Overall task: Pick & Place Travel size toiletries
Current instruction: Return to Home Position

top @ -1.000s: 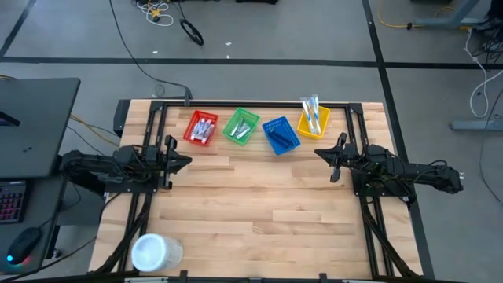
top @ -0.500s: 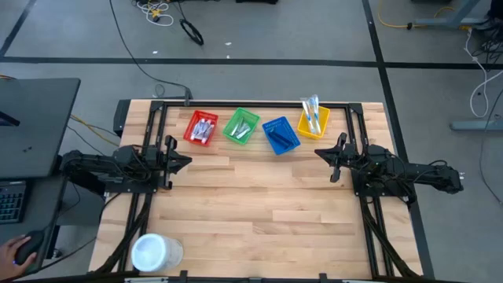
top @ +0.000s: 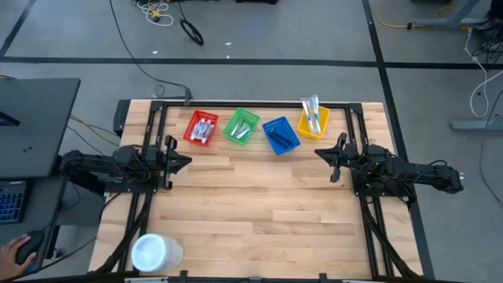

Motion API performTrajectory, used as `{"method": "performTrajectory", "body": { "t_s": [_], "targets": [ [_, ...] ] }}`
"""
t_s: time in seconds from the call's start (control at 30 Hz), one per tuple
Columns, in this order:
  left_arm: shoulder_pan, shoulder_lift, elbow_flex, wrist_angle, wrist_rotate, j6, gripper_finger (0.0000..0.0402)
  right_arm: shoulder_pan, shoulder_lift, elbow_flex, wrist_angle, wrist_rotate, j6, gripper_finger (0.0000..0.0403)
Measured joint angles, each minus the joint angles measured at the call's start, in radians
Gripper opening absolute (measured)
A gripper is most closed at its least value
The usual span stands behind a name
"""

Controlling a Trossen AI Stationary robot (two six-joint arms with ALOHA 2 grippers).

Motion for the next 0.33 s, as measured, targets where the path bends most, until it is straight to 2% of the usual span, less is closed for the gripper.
{"method": "performTrajectory", "body": {
  "t_s": [0.33],
  "targets": [
    [0.0,0.0,0.0,0.0,0.0,0.0,0.0032,0.0,0.0,0.0,0.0,0.0,0.0,0.0001]
  ]
}}
